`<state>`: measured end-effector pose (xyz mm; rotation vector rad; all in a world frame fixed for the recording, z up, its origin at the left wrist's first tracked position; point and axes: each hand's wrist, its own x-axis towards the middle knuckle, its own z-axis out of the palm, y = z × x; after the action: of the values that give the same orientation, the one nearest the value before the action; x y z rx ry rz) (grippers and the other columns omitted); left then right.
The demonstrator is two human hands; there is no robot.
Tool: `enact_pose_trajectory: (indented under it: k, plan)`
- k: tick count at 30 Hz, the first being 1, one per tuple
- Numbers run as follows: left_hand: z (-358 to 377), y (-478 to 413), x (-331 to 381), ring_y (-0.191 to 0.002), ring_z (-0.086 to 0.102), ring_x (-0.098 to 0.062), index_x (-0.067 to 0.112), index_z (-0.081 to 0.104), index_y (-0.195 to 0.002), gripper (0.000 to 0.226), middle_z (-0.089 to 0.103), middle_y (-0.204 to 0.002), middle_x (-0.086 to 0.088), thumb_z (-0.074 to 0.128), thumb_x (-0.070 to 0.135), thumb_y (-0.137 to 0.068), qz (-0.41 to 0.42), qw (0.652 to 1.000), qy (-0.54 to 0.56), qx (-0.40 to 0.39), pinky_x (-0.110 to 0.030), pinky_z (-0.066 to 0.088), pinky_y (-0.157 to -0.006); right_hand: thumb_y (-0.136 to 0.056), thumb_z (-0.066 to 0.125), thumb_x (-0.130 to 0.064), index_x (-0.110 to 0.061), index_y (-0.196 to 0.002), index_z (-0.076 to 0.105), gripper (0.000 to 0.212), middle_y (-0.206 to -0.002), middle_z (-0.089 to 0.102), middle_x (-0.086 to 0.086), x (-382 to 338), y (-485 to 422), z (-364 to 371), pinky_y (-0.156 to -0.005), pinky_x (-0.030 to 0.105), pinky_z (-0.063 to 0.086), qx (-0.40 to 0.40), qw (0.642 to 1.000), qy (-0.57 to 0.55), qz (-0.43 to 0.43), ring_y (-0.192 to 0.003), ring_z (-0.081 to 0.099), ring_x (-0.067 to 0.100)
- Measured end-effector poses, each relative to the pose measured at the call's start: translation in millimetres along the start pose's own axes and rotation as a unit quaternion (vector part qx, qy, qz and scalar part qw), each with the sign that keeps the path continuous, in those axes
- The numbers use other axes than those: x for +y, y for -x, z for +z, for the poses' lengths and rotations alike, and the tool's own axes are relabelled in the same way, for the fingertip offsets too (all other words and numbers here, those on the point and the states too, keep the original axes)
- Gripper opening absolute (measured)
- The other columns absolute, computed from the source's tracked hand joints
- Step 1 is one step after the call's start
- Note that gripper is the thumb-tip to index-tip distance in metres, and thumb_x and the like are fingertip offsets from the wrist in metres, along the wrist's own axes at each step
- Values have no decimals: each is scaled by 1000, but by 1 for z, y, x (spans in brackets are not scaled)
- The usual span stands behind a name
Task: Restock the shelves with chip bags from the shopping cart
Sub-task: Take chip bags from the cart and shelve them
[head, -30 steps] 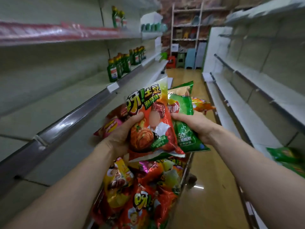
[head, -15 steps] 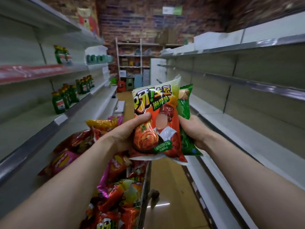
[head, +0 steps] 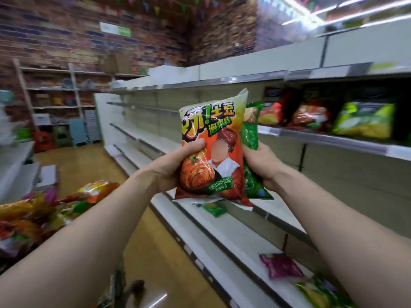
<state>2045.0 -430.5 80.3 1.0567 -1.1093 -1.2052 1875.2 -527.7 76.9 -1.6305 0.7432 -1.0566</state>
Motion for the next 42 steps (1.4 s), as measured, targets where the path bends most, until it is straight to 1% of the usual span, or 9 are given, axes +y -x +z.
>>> enact_pose_trajectory:
  k: [6, 11, 15, 23, 28, 30, 33, 36, 42]
  plan:
    - [116, -27, 7, -76, 73, -17, 17, 74, -95, 48, 76, -90, -5, 89, 40, -55, 4, 994, -6, -108, -29, 59, -64, -85, 68, -48, -23, -101, 69, 30, -100, 75, 3, -25, 49, -116, -92, 50, 54, 91, 996, 21, -16, -95, 71, 26]
    - [215, -38, 0, -89, 72, -21, 19, 72, -103, 87, 74, -105, -8, 97, 47, -24, 7, 983, -1, -185, -33, 59, -73, -87, 68, -43, -18, -108, 67, 33, -98, 75, 5, -43, 110, -208, -87, 48, 56, 165, 986, 25, -26, -92, 71, 26]
    - [299, -37, -9, -90, 73, -21, 23, 80, -89, 72, 74, -105, -7, 96, 49, -24, 4, 971, -5, -237, -33, 60, -72, -88, 68, -42, -21, -92, 68, 21, -95, 75, 5, -57, 158, -281, -90, 50, 54, 207, 977, 53, -21, -93, 70, 27]
    - [445, -31, -26, -85, 73, -20, 18, 73, -100, 89, 74, -103, -8, 96, 47, -19, 0, 960, 10, -281, -32, 60, -71, -89, 67, -39, -22, -95, 65, 18, -94, 74, 5, -76, 248, -401, -86, 43, 57, 277, 958, 64, -14, -90, 71, 24]
    - [517, -35, -38, -85, 72, -20, 17, 70, -104, 75, 74, -102, -9, 89, 42, -36, -26, 953, 8, -302, -34, 60, -76, -88, 68, -38, -15, -108, 65, 31, -96, 74, 10, -81, 289, -460, -80, 42, 59, 320, 945, 64, 26, -87, 72, 28]
    - [541, -40, -43, -82, 73, -21, 15, 72, -100, 80, 74, -99, -10, 95, 43, -29, -38, 949, 18, -312, -34, 60, -72, -86, 70, -38, -15, -104, 65, 29, -91, 75, 10, -82, 301, -479, -71, 36, 59, 329, 942, 54, 42, -78, 72, 25]
    - [574, -51, -47, -78, 73, -20, 15, 70, -102, 56, 75, -94, -8, 86, 44, -57, -57, 950, 23, -305, -32, 59, -70, -84, 72, -36, -14, -96, 67, 26, -85, 75, 10, -83, 313, -507, -69, 34, 59, 353, 933, 43, 60, -73, 72, 24]
    - [608, -70, -49, -82, 71, -23, 15, 67, -110, 58, 74, -98, -9, 74, 44, -61, -90, 951, 17, -294, -37, 57, -77, -86, 72, -29, -11, -84, 66, 19, -71, 73, 9, -84, 319, -535, -56, 28, 57, 387, 917, 51, 85, -58, 69, 21]
    - [656, -120, -37, -60, 70, -24, 9, 66, -96, 39, 73, -79, -13, 71, 44, -80, -138, 943, 0, -303, -35, 60, -56, -86, 71, -32, -5, -97, 63, 30, -68, 72, 12, -84, 307, -594, -55, 31, 57, 433, 890, 52, 135, -53, 67, 23]
